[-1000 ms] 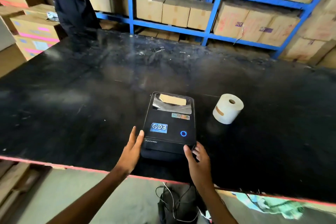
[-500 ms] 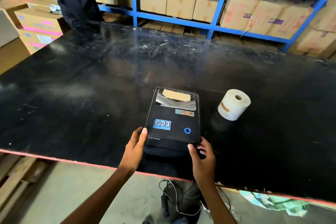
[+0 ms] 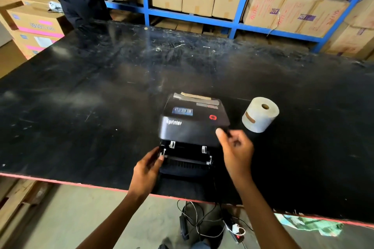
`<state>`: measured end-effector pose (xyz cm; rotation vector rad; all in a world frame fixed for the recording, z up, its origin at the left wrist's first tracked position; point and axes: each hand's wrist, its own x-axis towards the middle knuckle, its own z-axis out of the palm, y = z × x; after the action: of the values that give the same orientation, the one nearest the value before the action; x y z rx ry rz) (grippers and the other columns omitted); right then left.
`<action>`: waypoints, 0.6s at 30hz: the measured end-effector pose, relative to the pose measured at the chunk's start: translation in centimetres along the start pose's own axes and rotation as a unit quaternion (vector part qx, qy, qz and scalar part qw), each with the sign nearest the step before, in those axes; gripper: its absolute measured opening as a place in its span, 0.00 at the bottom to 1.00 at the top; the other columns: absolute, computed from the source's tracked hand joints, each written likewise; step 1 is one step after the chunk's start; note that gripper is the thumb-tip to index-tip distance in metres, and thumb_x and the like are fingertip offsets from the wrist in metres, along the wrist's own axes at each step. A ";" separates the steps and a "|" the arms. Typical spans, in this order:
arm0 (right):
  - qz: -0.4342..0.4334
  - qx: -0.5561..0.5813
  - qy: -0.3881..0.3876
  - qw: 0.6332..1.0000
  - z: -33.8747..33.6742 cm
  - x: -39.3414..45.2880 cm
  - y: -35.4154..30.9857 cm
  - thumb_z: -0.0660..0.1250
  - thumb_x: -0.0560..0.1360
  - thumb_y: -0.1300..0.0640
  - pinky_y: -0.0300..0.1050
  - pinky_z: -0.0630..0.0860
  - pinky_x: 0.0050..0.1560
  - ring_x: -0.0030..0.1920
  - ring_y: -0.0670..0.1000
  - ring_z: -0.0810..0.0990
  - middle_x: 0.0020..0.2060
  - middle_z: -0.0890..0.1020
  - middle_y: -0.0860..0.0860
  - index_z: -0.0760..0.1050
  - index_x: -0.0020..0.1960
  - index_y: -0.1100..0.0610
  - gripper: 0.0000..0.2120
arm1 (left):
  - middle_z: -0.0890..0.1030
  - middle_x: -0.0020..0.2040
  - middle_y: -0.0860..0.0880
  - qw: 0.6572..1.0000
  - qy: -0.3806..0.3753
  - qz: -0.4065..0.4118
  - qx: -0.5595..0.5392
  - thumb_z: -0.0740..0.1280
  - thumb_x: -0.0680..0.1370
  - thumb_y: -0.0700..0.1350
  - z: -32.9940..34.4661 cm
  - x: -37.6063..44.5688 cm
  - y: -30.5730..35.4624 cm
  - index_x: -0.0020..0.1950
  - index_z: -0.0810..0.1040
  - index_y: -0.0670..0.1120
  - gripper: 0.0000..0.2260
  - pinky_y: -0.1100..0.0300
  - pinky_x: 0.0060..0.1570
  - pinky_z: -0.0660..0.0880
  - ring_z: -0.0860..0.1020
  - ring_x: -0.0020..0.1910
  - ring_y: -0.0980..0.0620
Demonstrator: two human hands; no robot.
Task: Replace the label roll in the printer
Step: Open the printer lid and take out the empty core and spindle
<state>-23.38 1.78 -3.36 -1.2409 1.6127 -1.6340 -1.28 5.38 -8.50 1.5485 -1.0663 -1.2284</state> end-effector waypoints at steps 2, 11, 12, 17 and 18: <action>0.000 -0.017 0.006 1.000 0.7 3.2 -2.2 0.74 0.68 0.49 0.32 0.65 0.29 0.27 0.43 0.66 0.25 0.70 0.49 0.70 0.30 0.58 0.18 | 0.82 0.61 0.46 1.000 0.002 0.008 0.002 0.68 0.77 0.43 -0.1 0.1 -0.1 0.67 0.75 0.43 0.19 0.54 0.66 0.72 0.79 0.60 0.55; 0.037 -0.121 0.015 0.992 4.0 13.4 -5.7 0.64 0.70 0.37 0.46 0.68 0.35 0.26 0.52 0.72 0.20 0.70 0.51 0.63 0.22 0.58 0.29 | 0.81 0.62 0.48 1.000 0.005 0.016 0.009 0.69 0.75 0.42 -0.2 0.8 -0.7 0.67 0.75 0.43 0.20 0.60 0.65 0.71 0.78 0.60 0.58; 0.028 -0.119 0.011 0.992 4.2 13.7 -5.4 0.63 0.71 0.38 0.46 0.68 0.35 0.28 0.52 0.72 0.22 0.71 0.53 0.65 0.24 0.61 0.29 | 0.81 0.61 0.48 1.000 0.009 0.018 0.010 0.70 0.75 0.42 -0.2 0.8 -0.8 0.67 0.75 0.43 0.20 0.62 0.65 0.71 0.78 0.60 0.60; 0.032 -0.015 -0.044 0.998 4.4 13.1 -4.9 0.60 0.79 0.52 0.34 0.76 0.36 0.38 0.48 0.80 0.46 0.80 0.50 0.76 0.56 0.62 0.14 | 0.81 0.59 0.50 0.999 0.024 0.034 0.000 0.70 0.75 0.40 0.0 1.0 -1.1 0.65 0.77 0.41 0.18 0.78 0.56 0.70 0.77 0.52 0.74; 0.037 0.003 -0.056 0.998 4.2 12.9 -4.7 0.60 0.79 0.54 0.35 0.76 0.39 0.40 0.48 0.81 0.52 0.79 0.51 0.73 0.62 0.60 0.15 | 0.81 0.59 0.50 0.999 0.025 0.035 -0.002 0.70 0.75 0.40 0.0 1.1 -1.2 0.65 0.77 0.41 0.18 0.79 0.56 0.70 0.77 0.51 0.74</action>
<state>-24.34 -10.70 3.68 -1.2315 1.5655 -1.4964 -0.98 4.65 -9.91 1.5179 -1.0762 -1.1382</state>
